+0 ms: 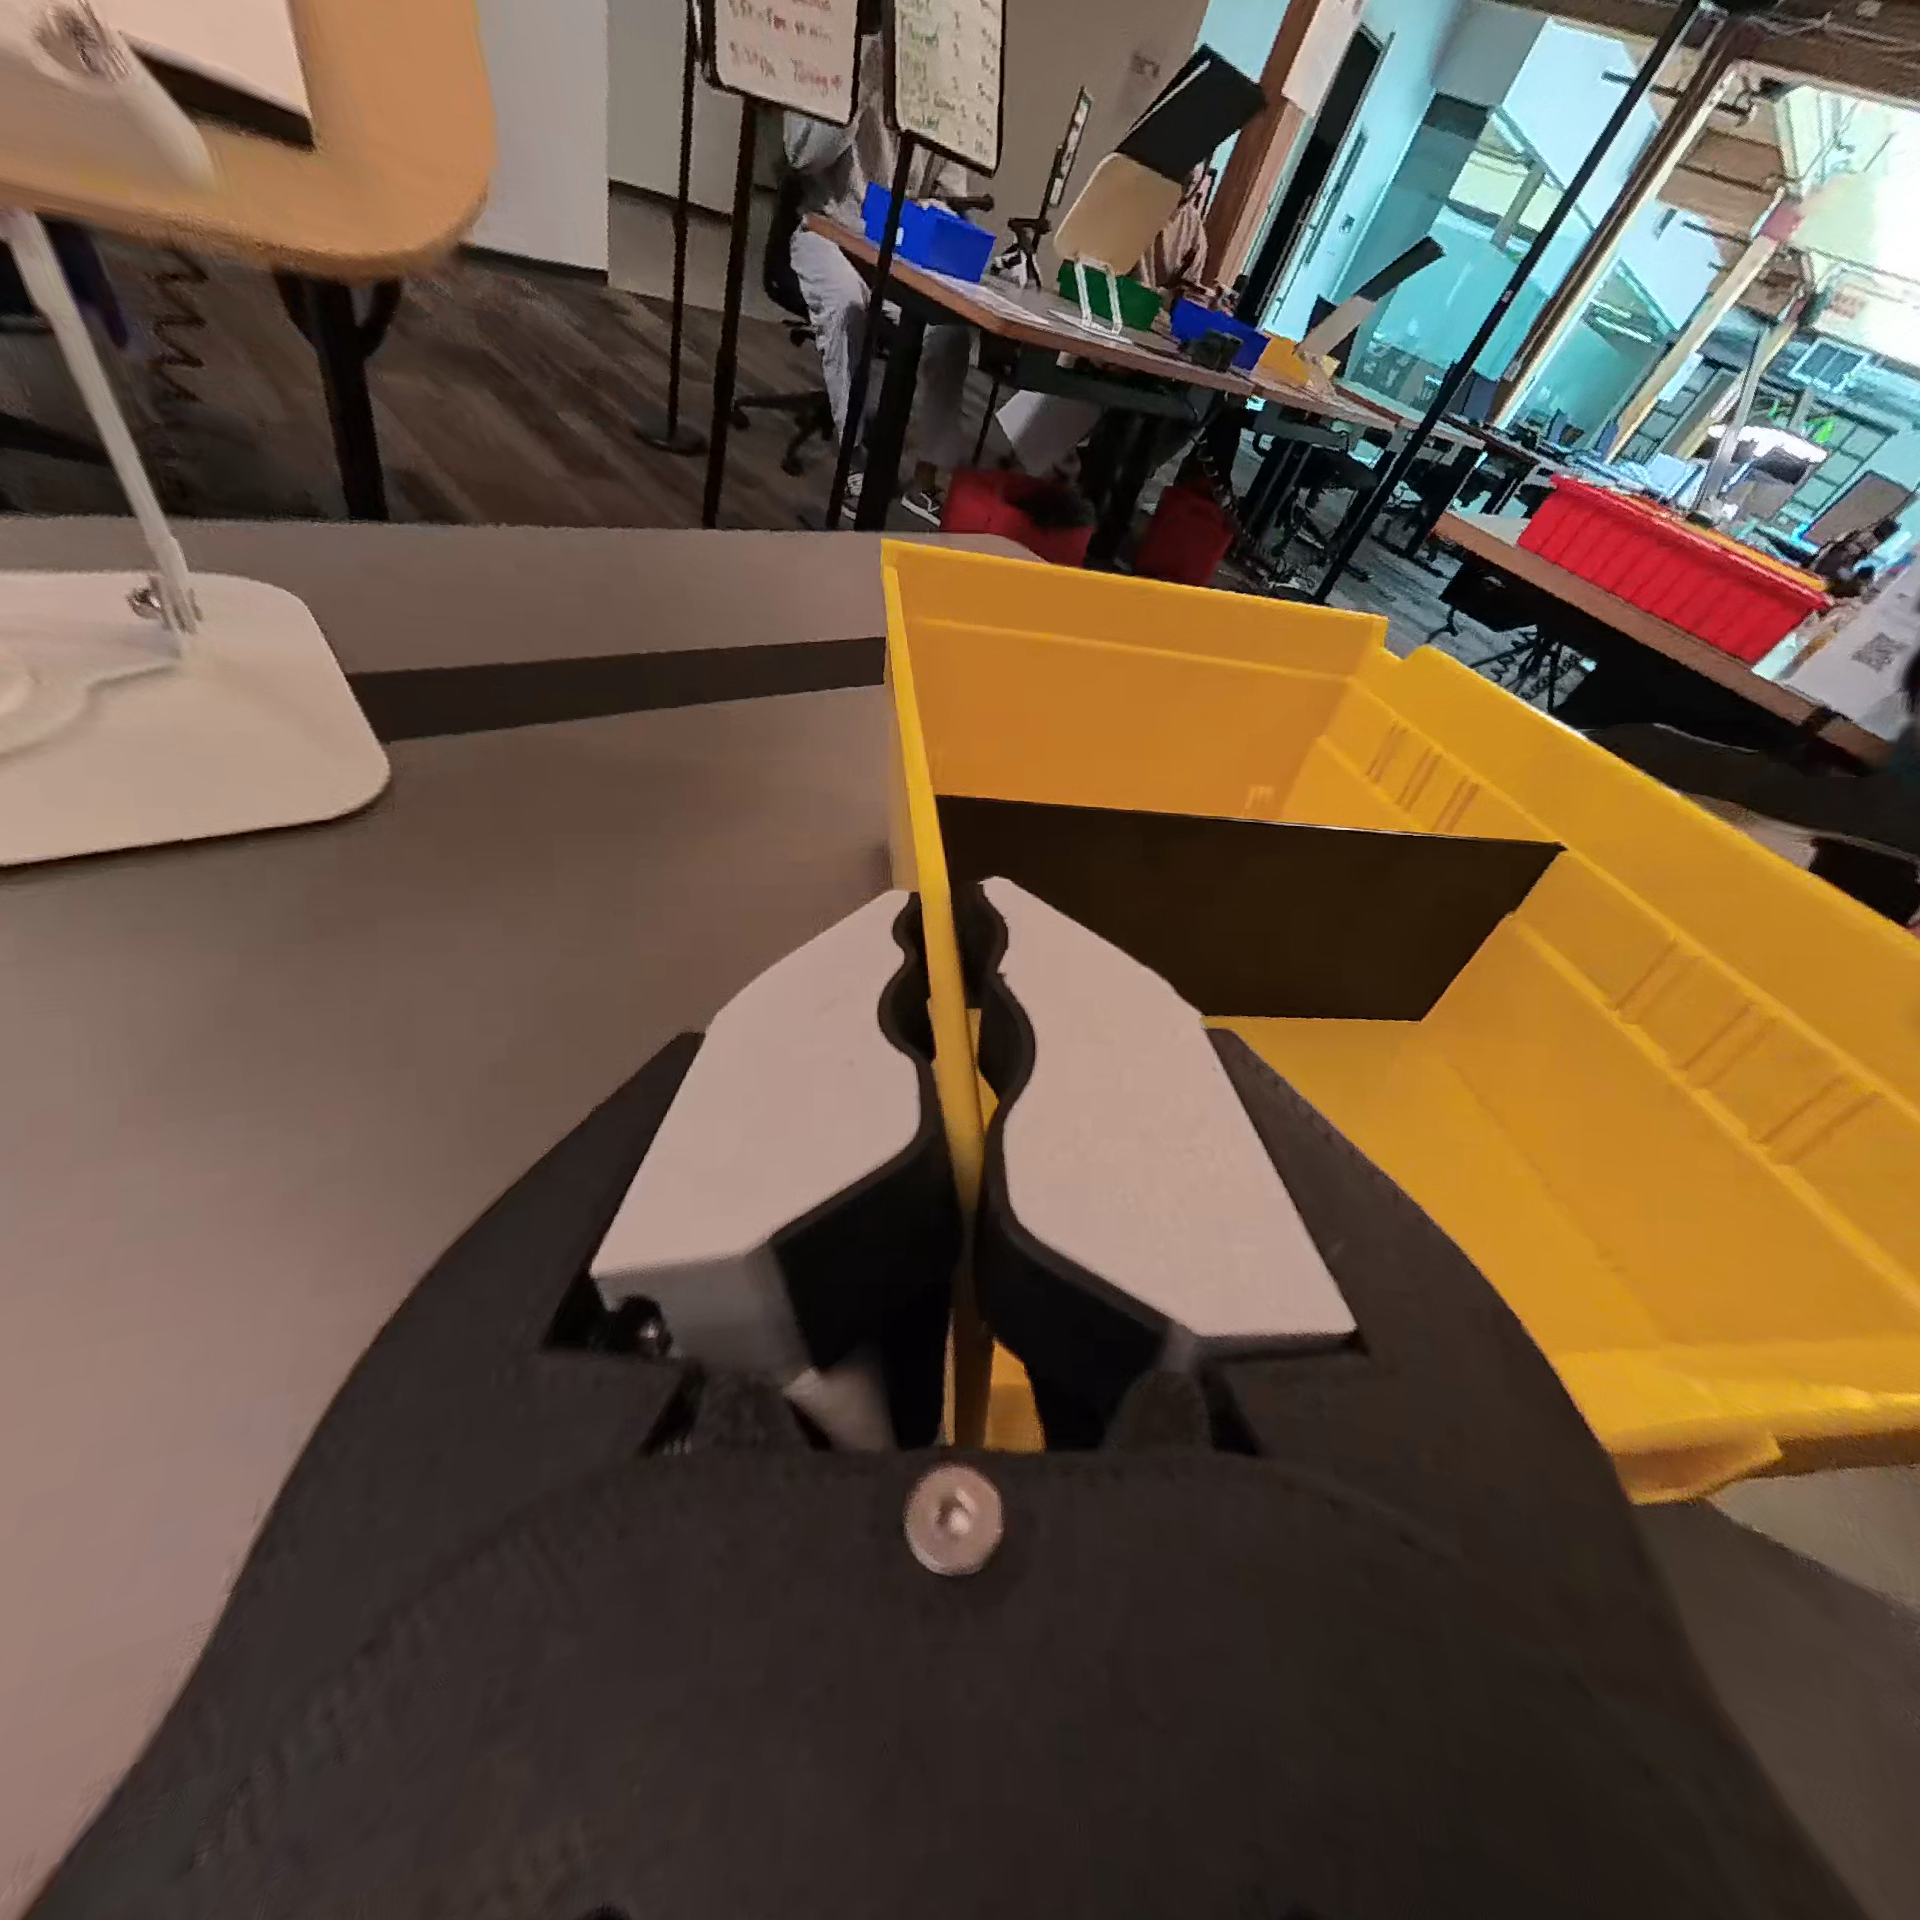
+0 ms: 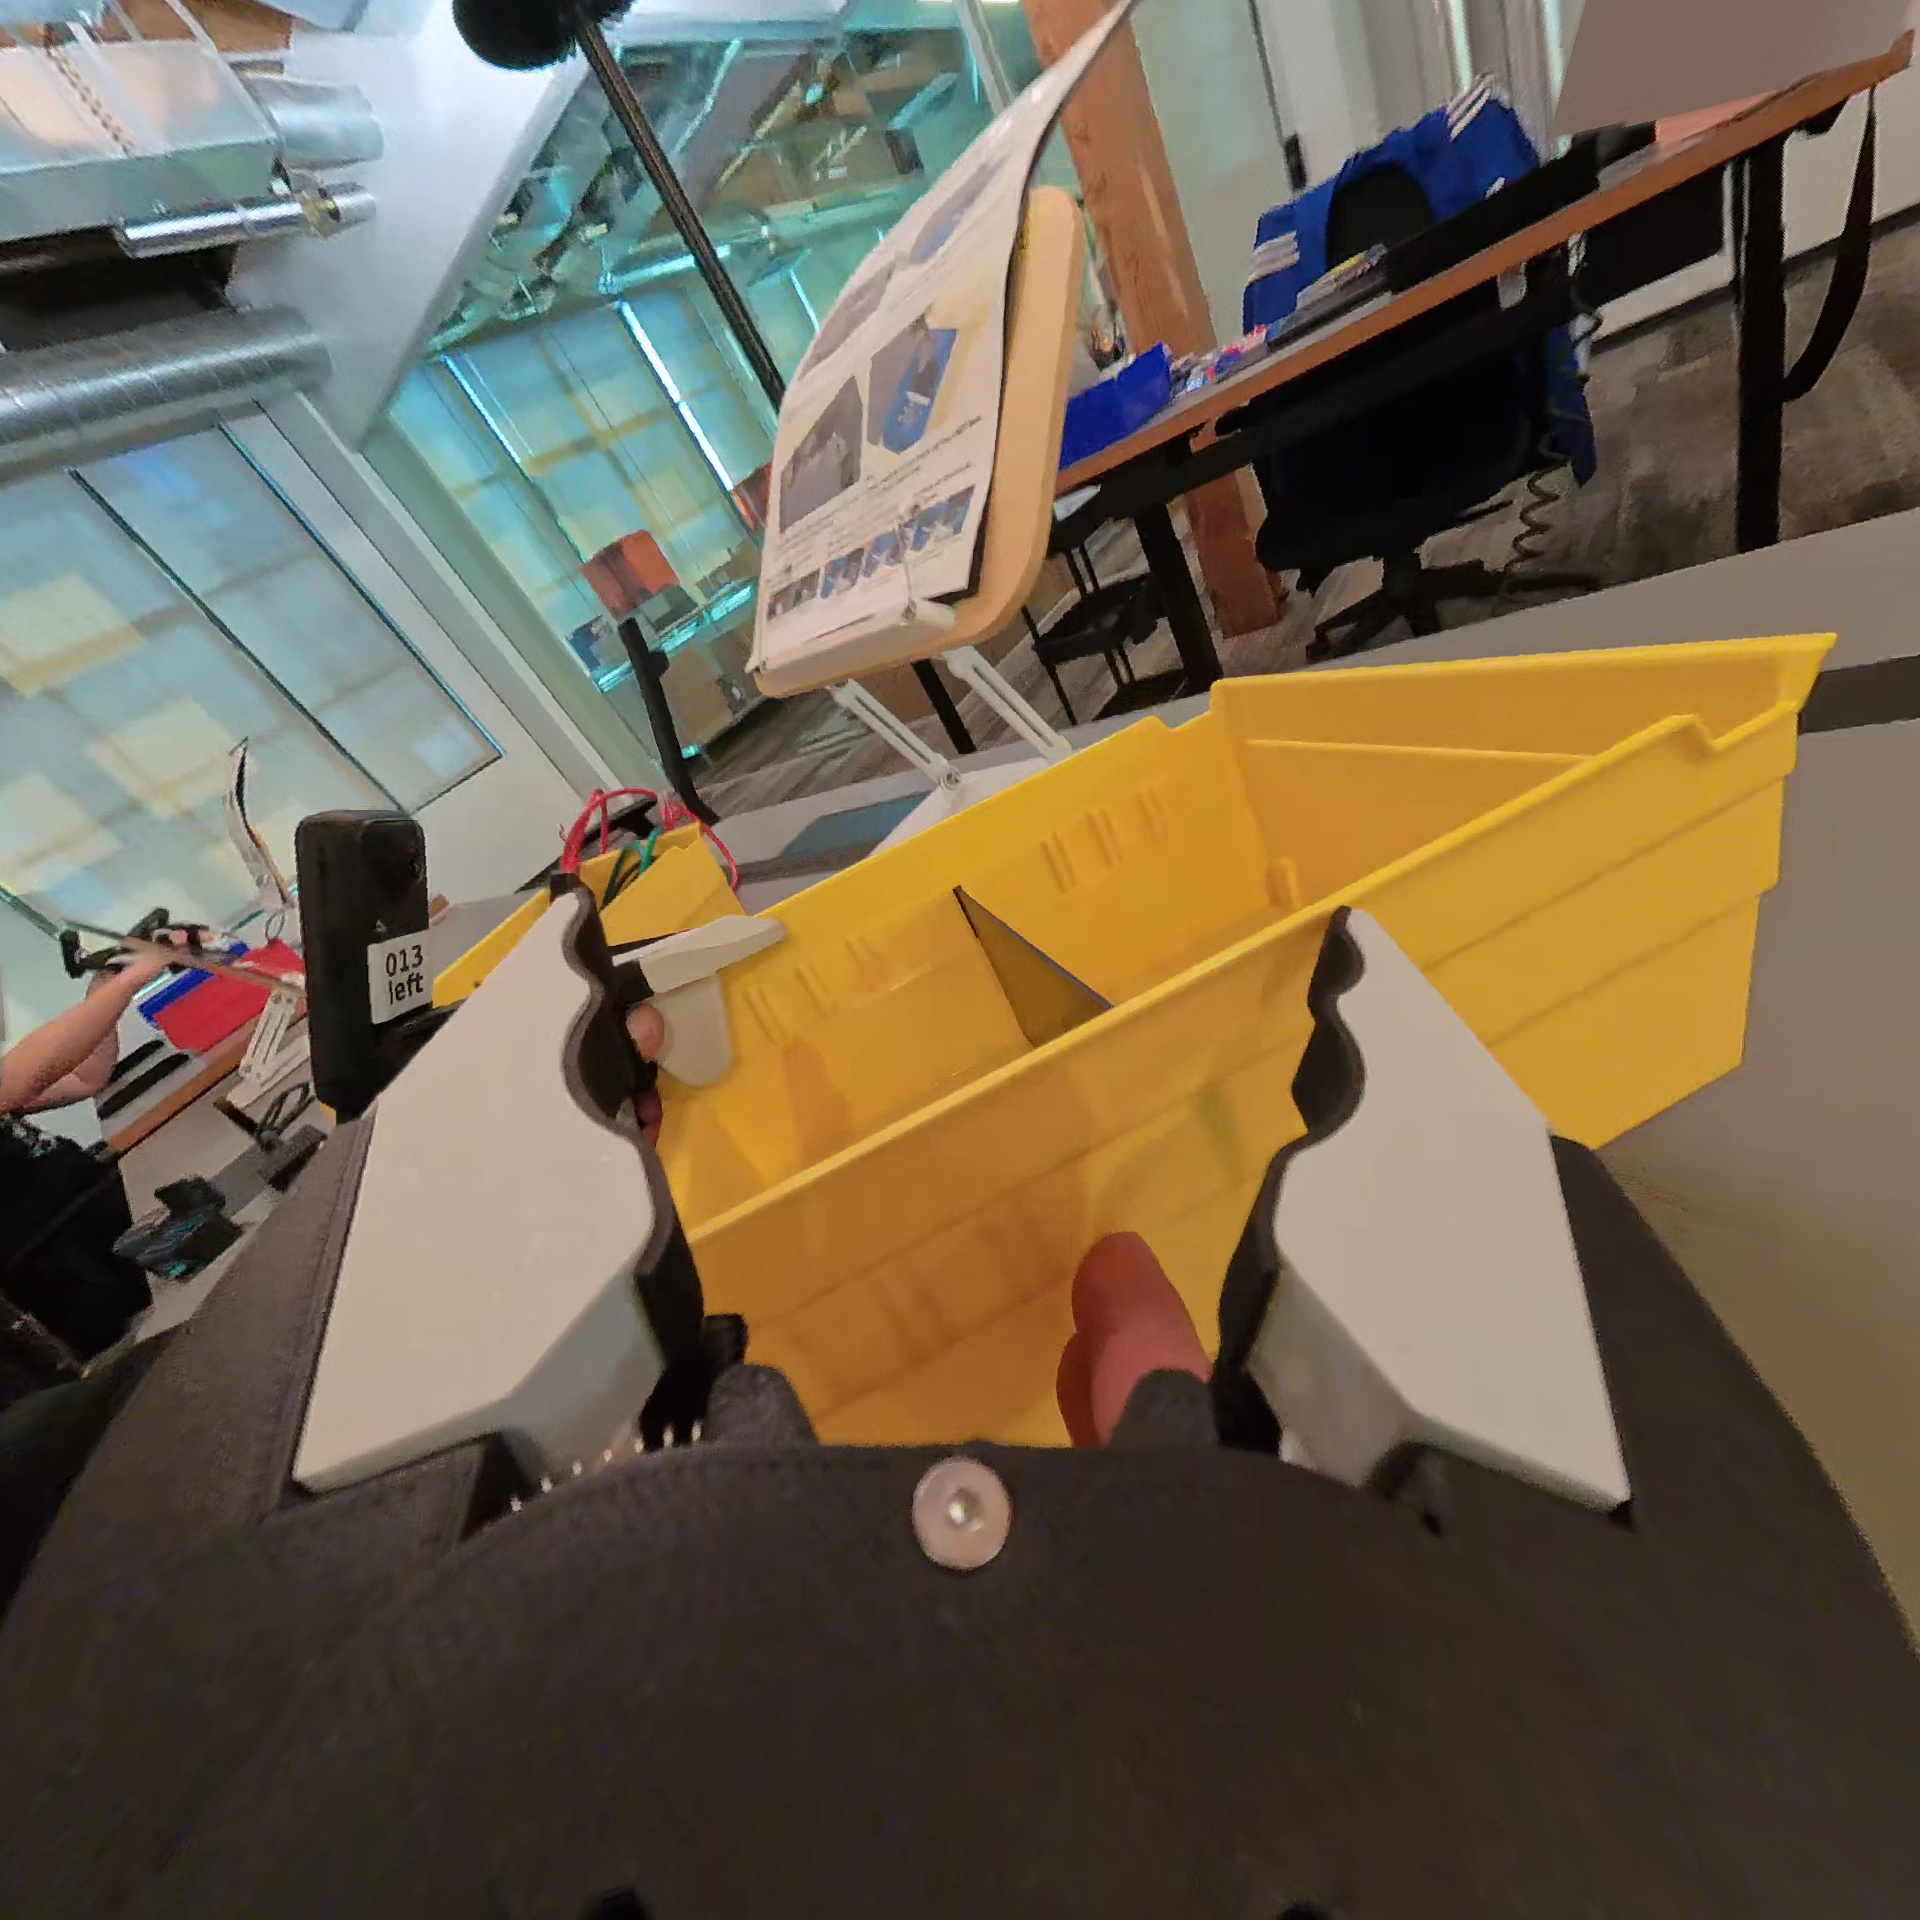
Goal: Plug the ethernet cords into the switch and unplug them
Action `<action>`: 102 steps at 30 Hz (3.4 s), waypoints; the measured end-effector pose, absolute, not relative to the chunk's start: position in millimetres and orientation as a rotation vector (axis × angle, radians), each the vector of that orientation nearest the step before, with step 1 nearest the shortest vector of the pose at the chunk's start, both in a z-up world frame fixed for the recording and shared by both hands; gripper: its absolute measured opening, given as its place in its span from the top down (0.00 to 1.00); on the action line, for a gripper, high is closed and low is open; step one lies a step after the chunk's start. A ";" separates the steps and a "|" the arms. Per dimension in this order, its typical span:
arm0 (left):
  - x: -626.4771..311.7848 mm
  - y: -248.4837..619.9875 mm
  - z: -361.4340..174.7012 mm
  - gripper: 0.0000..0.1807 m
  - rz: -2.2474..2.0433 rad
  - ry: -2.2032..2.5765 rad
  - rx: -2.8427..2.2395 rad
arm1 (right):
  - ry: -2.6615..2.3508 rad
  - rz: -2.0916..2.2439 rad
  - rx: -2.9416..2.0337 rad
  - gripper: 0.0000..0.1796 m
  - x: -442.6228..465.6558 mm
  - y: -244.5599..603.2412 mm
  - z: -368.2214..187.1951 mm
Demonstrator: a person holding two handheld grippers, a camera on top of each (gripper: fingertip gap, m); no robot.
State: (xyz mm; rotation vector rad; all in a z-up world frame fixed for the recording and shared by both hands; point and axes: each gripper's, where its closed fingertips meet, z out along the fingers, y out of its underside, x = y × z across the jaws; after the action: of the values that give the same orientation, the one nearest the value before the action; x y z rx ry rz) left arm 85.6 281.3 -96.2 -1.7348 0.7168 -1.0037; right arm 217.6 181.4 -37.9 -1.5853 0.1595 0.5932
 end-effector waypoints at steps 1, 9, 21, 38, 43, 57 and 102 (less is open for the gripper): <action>92.3 280.6 -101.2 0.99 -1.008 0.712 -1.747 | 0.154 0.606 -1.605 0.28 225.7 184.3 -42.5; 143.4 259.7 -115.2 0.89 -1.142 0.679 -1.770 | 0.189 0.696 -1.661 0.28 289.1 203.2 -82.0; 185.3 207.0 -97.1 0.64 -1.475 0.853 -1.714 | 0.033 0.362 -1.880 0.38 355.6 235.5 -103.5; -371.7 378.7 -76.1 0.64 0.359 0.439 -1.964 | -0.222 -0.222 -2.149 0.60 374.9 224.7 -151.2; -423.6 380.9 -136.8 0.66 0.393 0.406 -2.187 | -0.223 -0.298 -2.197 0.63 388.7 226.2 -155.6; -457.0 394.5 -151.2 0.88 0.293 0.500 -2.183 | -0.204 -0.311 -2.216 0.62 397.6 230.5 -156.0; -364.7 527.4 -130.8 0.62 0.235 0.468 -2.330 | -0.798 0.089 -1.890 0.46 52.2 160.6 -108.3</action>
State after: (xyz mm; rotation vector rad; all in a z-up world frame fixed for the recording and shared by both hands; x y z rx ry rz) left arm -364.7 527.4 -130.8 -2.3304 0.4679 0.2351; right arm 52.2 160.6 -108.3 -1.8895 -0.7975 0.0886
